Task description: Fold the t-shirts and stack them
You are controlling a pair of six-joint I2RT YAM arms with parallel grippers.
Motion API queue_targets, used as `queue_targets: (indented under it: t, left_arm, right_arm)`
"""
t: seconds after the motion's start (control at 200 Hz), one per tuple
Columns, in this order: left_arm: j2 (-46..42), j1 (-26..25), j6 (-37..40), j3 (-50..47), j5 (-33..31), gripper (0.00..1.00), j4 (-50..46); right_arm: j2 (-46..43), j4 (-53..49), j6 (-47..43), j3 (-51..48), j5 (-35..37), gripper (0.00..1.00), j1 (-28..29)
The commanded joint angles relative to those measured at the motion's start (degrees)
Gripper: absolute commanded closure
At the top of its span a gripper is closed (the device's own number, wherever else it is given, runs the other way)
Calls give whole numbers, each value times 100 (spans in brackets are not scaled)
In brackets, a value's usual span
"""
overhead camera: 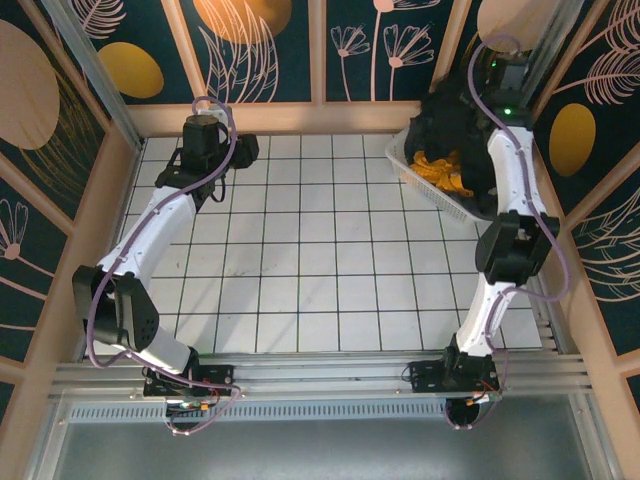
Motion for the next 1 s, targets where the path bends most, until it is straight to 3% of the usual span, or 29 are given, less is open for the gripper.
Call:
queue_targets:
  t: [0.0, 0.155, 0.385, 0.46, 0.616, 0.641, 0.726, 0.786, 0.866, 0.996]
  left_arm:
    - [-98, -21, -2540, 7, -75, 38, -14]
    - [-172, -21, -2509, 15, -359, 39, -195]
    - [-370, -10, -2443, 39, -817, 37, -477]
    - [-401, -20, -2466, 93, -1012, 34, -671]
    - [-582, -15, -2580, 200, -1752, 27, -1283]
    - [-626, -16, -2590, 206, -1886, 25, -1384]
    - [-767, -7, -2565, 183, -2117, 23, -1638]
    - [-839, -6, -2530, 160, -2151, 22, -1801]
    - [-904, -8, -2531, 51, -2028, 22, -1933]
    - [-830, -12, -2704, -147, -1607, 22, -2231]
  right_arm:
    - [-880, 1030, 13, 382, 161, 100, 147]
    - [-1449, 1235, -278, 358, 69, 100, 619]
    - [-2030, 1094, -1046, -96, 784, 100, 2359]
    - [-2084, 960, -1091, -663, 1152, 100, 3046]
    - [-1990, 1118, -895, -2378, 1164, 100, 4312]
    - [-1893, 1154, -950, -2583, 1019, 93, 4530]
    - [-1343, 968, -1198, -2826, 110, 57, 5128]
    - [-963, 776, -1401, -2750, -826, 44, 5364]
    - [-816, 762, -1544, -2862, -1322, 35, 5513]
    - [-1137, 1064, -1202, -3509, -1343, 32, 5224]
